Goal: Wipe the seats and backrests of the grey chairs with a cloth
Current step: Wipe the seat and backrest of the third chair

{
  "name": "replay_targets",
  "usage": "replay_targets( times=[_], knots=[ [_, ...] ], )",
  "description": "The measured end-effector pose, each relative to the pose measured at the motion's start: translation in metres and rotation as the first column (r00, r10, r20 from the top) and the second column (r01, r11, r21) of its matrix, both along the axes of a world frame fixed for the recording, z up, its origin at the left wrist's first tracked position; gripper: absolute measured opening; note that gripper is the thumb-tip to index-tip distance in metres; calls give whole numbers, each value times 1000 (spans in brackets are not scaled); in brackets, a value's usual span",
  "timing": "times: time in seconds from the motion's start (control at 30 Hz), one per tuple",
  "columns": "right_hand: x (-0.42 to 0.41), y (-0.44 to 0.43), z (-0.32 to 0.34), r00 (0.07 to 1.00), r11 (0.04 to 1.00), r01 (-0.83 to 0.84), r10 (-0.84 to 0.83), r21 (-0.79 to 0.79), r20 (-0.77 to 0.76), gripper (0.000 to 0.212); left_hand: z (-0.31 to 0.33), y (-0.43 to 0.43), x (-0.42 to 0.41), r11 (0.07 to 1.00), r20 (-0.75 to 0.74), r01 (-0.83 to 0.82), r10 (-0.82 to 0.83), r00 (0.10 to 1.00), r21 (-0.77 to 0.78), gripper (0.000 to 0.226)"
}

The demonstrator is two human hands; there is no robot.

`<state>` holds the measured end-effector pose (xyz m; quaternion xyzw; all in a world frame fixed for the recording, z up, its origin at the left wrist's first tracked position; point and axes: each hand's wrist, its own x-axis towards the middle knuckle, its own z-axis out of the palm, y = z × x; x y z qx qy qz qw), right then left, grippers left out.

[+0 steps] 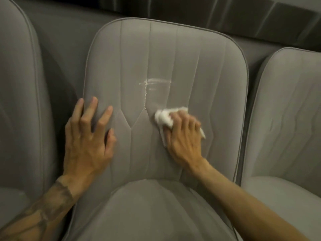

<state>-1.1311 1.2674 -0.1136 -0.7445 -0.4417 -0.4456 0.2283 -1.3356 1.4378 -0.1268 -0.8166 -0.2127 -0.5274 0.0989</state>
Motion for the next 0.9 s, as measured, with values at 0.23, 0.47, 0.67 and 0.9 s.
replay_targets(
  times=[0.23, 0.47, 0.67, 0.9],
  knots=[
    [31, -13, 42, 996, 991, 89, -92, 101, 17, 37, -3, 0, -1, 999, 8, 25, -25, 1000, -20, 53],
    [-22, -16, -73, 995, 999, 14, -17, -29, -97, 39, -3, 0, 0, 999, 24, 31, -31, 999, -16, 52],
    [-5, 5, -57, 993, 984, 69, -52, 162, -105, 35, -3, 1, -2, 999, 21, 39, -39, 999, -18, 52],
    [-11, -1, -39, 999, 999, -20, 20, 27, -28, 35, -1, 0, -1, 999, 22, 32, -32, 999, -22, 52]
  ],
)
